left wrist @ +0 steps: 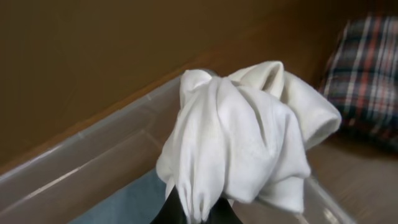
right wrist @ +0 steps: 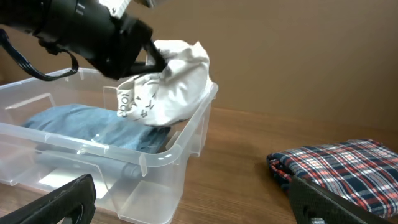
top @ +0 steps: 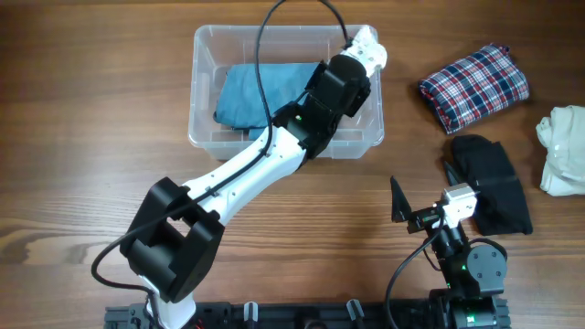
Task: Pack container
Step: 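Place the white T-shirt in the box's right end, then withdraw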
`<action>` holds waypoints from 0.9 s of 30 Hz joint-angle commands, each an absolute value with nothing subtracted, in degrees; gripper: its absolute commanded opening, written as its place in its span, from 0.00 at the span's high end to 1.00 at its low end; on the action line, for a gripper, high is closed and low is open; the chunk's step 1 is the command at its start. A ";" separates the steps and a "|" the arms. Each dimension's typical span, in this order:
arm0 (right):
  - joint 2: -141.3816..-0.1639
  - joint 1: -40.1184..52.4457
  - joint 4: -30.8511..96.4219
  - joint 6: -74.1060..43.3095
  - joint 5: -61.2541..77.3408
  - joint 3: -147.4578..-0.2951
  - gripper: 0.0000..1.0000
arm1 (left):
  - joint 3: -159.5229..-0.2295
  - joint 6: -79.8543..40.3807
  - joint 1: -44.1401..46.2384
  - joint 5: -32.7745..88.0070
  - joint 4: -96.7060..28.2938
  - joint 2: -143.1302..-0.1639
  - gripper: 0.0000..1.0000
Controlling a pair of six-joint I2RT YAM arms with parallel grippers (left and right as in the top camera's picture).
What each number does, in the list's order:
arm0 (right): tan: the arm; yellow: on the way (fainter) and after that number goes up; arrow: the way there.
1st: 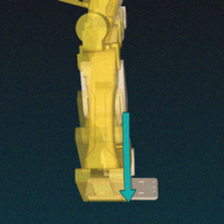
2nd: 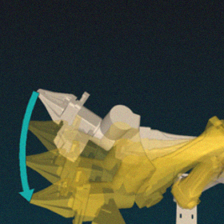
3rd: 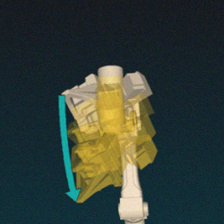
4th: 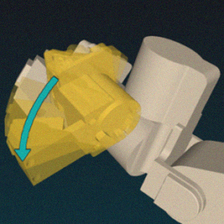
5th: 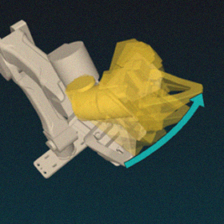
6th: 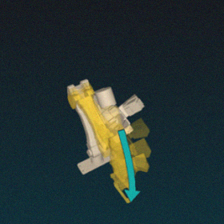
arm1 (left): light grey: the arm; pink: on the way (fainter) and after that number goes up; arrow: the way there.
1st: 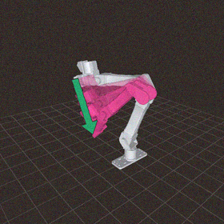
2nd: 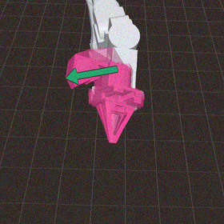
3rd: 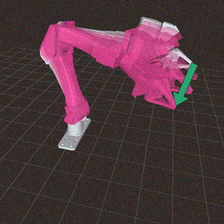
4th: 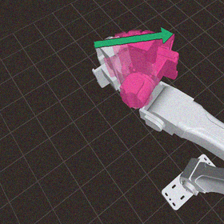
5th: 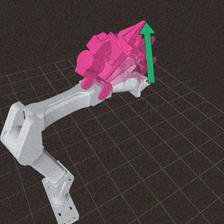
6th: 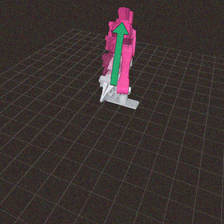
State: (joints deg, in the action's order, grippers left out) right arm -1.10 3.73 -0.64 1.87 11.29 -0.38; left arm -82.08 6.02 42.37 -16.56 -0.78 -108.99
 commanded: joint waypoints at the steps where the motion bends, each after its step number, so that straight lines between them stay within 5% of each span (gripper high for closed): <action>1: -0.80 3.95 -0.82 2.87 10.52 -0.30 0.00 | -82.94 -8.84 42.54 -15.88 1.80 -109.38 0.96; 3: -0.80 3.97 -0.82 2.87 10.52 -0.30 0.00 | -82.94 -12.21 42.54 -15.86 2.15 -109.65 0.87; 5: -0.80 3.97 -0.82 2.87 10.52 -0.30 0.00 | -82.94 -12.67 42.54 -15.66 2.17 -109.65 0.35; 6: -0.80 3.95 -0.82 2.85 10.52 -0.30 0.00 | -82.94 -12.64 42.54 -15.68 2.20 -109.65 0.17; 7: -0.80 3.95 -0.82 2.85 10.52 -0.30 0.00 | -82.94 -12.43 42.54 -15.68 2.20 -109.65 0.11; 14: -0.80 3.95 -0.82 2.87 10.52 -0.30 0.00 | -82.96 -0.25 42.52 -15.90 5.72 -109.06 0.14; 18: -0.80 3.95 -0.82 2.87 10.52 -0.30 0.00 | -82.96 3.46 41.87 -25.50 3.75 -103.46 0.00; 23: -0.80 3.95 -0.82 2.87 10.52 -0.30 0.00 | -82.96 2.90 34.54 -33.80 -17.80 -90.48 0.00; 27: -0.80 3.97 -0.82 2.87 10.52 -0.30 0.00 | -82.96 -8.84 21.50 -31.00 -39.20 -80.25 0.00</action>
State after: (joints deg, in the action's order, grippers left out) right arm -1.15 3.73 -0.71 1.85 11.25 -0.38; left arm -83.11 -0.01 29.65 -31.90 -29.47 -86.41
